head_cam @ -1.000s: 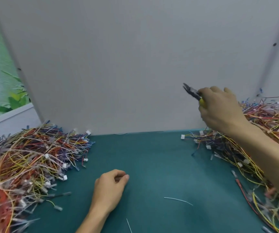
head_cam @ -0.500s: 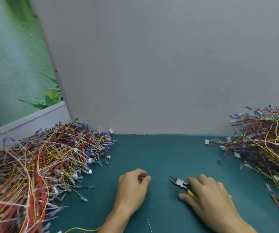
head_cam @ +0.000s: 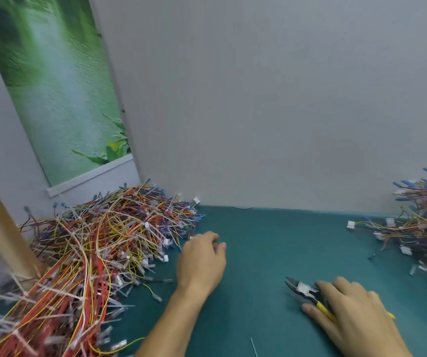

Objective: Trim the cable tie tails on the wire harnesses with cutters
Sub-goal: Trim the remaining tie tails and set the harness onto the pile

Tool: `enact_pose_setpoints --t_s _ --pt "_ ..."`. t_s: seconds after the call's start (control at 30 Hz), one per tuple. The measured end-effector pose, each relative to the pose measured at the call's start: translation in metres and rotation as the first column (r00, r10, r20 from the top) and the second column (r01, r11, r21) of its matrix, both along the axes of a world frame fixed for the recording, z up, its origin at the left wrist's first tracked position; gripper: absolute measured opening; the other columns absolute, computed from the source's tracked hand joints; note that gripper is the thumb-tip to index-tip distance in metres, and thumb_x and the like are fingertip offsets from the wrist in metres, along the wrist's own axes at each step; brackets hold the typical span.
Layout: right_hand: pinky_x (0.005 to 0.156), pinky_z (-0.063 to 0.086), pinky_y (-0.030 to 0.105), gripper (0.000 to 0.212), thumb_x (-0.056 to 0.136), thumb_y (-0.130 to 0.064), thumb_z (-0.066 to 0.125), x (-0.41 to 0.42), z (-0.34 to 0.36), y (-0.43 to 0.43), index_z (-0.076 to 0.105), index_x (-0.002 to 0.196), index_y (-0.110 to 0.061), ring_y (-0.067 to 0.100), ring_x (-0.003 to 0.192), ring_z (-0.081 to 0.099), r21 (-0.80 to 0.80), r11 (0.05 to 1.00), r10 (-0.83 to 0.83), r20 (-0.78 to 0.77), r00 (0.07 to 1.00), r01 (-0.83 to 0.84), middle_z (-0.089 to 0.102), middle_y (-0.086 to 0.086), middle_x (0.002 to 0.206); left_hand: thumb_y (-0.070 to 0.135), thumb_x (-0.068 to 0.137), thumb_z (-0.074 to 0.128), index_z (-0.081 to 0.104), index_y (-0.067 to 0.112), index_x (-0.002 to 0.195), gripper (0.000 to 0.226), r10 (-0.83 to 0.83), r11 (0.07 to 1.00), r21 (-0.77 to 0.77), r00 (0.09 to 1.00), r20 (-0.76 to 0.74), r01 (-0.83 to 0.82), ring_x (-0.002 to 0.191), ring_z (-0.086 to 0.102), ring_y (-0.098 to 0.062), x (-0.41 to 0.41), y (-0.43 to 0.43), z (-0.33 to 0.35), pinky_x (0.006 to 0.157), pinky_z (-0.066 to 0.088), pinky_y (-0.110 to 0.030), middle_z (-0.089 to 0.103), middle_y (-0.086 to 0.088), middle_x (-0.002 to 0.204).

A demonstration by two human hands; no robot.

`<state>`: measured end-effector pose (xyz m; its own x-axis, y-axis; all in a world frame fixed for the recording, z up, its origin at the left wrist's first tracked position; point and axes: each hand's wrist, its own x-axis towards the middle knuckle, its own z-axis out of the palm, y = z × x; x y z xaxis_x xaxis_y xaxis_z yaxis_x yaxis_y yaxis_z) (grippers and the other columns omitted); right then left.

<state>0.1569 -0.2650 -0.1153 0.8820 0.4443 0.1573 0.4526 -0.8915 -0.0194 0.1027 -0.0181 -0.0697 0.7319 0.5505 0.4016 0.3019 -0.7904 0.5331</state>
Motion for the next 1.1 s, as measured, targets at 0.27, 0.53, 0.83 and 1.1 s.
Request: enact_pose_setpoints --t_s 0.27,0.53,0.83,1.1 --pt "0.085 0.033 0.025 0.062 0.084 -0.081 0.02 0.001 0.0 -0.001 0.041 0.13 -0.045 0.005 0.114 0.046 -0.024 1.0 0.02 0.022 1.0 -0.02 0.047 -0.015 0.115 0.015 0.086 0.053 0.049 0.007 0.132 0.047 0.461 0.816 0.373 0.886 0.041 -0.442 0.133 0.031 -0.035 0.009 0.083 0.059 0.11 0.024 -0.048 0.039 -0.017 0.143" --pt "0.086 0.032 0.024 0.063 0.083 -0.081 0.021 0.002 -0.002 0.0 0.04 0.132 -0.045 0.005 0.115 0.045 -0.009 1.0 0.018 0.029 0.999 -0.018 0.047 -0.014 0.118 0.012 0.09 0.042 0.062 0.008 0.115 0.032 0.624 0.763 0.409 0.735 -0.263 -0.501 0.115 0.05 -0.037 -0.001 0.151 0.079 0.097 0.036 -0.046 0.057 -0.018 0.123" --pt "0.088 0.03 0.024 0.058 0.084 -0.081 0.022 0.002 -0.003 -0.001 0.04 0.129 -0.047 0.004 0.116 0.043 0.012 1.0 0.018 0.02 1.0 -0.018 0.046 -0.015 0.115 0.002 0.089 0.042 0.064 0.004 0.099 0.024 0.569 0.791 0.379 0.805 -0.168 -0.48 0.094 0.06 -0.039 -0.004 0.161 0.079 0.079 0.045 -0.04 0.064 -0.021 0.103" --pt "0.09 0.031 0.023 0.058 0.085 -0.08 0.022 0.002 -0.002 -0.001 0.039 0.129 -0.046 0.003 0.117 0.042 0.019 0.999 0.031 0.017 0.999 -0.032 0.046 -0.016 0.118 0.014 0.096 0.048 0.065 0.0 0.099 0.022 0.479 0.814 0.305 0.868 0.129 -0.494 0.091 0.06 -0.045 0.002 0.144 0.119 0.068 0.041 -0.041 0.064 -0.025 0.1"
